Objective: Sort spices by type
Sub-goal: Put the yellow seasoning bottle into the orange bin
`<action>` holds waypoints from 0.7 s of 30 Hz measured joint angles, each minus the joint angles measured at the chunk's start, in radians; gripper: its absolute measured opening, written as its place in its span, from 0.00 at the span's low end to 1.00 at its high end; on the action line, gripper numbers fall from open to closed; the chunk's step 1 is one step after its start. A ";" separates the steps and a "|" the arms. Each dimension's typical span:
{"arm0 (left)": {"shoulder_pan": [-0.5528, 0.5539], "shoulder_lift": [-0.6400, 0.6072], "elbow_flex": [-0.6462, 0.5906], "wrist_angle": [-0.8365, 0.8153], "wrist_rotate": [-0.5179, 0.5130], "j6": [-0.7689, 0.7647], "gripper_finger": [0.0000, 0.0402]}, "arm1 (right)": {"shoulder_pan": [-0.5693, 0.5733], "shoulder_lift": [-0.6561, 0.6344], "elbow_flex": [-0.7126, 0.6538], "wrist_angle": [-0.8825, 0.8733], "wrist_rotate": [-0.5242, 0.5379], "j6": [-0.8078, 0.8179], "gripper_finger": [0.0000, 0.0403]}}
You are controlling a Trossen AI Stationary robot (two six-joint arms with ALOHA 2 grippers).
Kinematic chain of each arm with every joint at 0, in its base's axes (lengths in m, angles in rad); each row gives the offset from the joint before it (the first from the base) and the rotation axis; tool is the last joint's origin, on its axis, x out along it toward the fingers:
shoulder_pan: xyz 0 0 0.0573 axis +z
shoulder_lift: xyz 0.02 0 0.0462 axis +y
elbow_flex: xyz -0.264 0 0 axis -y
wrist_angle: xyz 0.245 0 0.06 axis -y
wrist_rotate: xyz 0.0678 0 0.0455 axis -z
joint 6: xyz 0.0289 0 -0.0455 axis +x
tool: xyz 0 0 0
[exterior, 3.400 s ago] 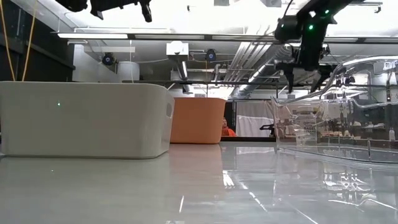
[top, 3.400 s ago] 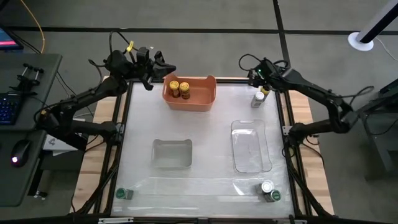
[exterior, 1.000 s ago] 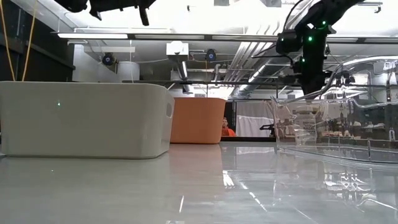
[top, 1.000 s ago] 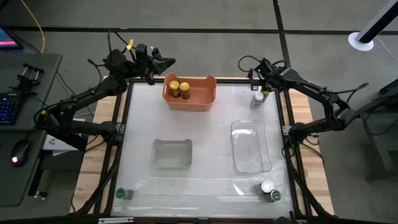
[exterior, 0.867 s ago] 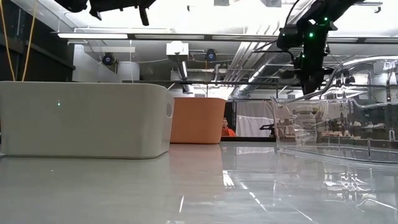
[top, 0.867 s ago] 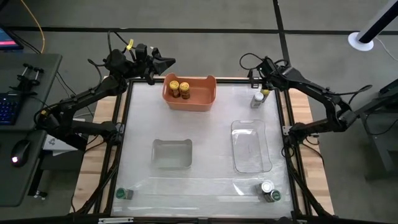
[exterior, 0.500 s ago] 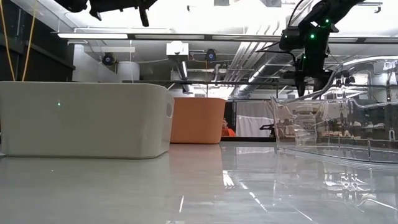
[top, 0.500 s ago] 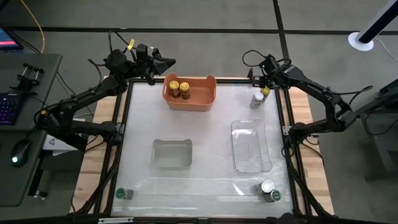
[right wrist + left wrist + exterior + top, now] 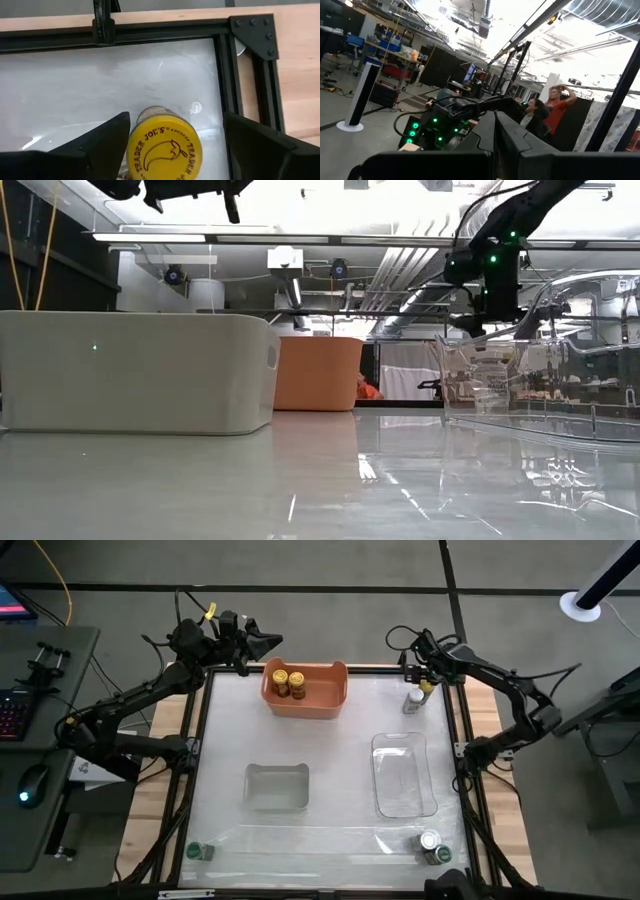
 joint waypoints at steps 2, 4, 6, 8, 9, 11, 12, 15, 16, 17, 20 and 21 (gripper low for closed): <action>0.000 0.000 0.000 0.000 0.000 0.000 0.00 | -0.001 0.011 0.000 0.007 -0.007 0.002 0.79; 0.000 0.000 0.000 0.000 0.000 -0.002 0.00 | -0.001 0.019 0.000 0.006 -0.020 -0.004 0.79; 0.000 0.000 0.000 0.000 0.000 -0.002 0.00 | -0.001 0.026 0.000 0.004 -0.040 -0.004 0.79; 0.000 0.000 0.000 0.000 0.000 -0.002 0.00 | -0.001 0.032 0.000 0.006 -0.047 -0.003 0.79; 0.000 0.000 0.000 0.000 0.000 -0.001 0.00 | -0.001 0.035 0.000 0.006 -0.050 -0.003 0.79; 0.000 0.000 0.000 0.000 0.000 -0.001 0.00 | -0.001 0.043 0.000 0.007 -0.063 -0.003 0.79; 0.000 0.000 0.000 0.000 0.000 -0.001 0.00 | -0.001 0.047 0.000 0.007 -0.070 -0.003 0.79; 0.000 0.000 0.000 0.000 0.000 -0.001 0.00 | -0.001 0.057 0.000 0.005 -0.066 0.000 0.79; 0.000 0.000 0.000 0.000 0.000 -0.001 0.00 | -0.001 0.061 0.000 0.005 -0.064 0.003 0.79; 0.000 0.000 0.000 0.000 0.000 -0.001 0.00 | -0.001 0.066 0.000 0.005 -0.061 0.004 0.79; 0.000 0.000 0.000 0.000 0.000 0.000 0.00 | -0.001 0.082 0.000 0.005 -0.050 0.004 0.78; 0.000 0.000 0.000 0.000 0.000 0.000 0.00 | -0.001 0.087 0.000 0.004 -0.049 0.004 0.76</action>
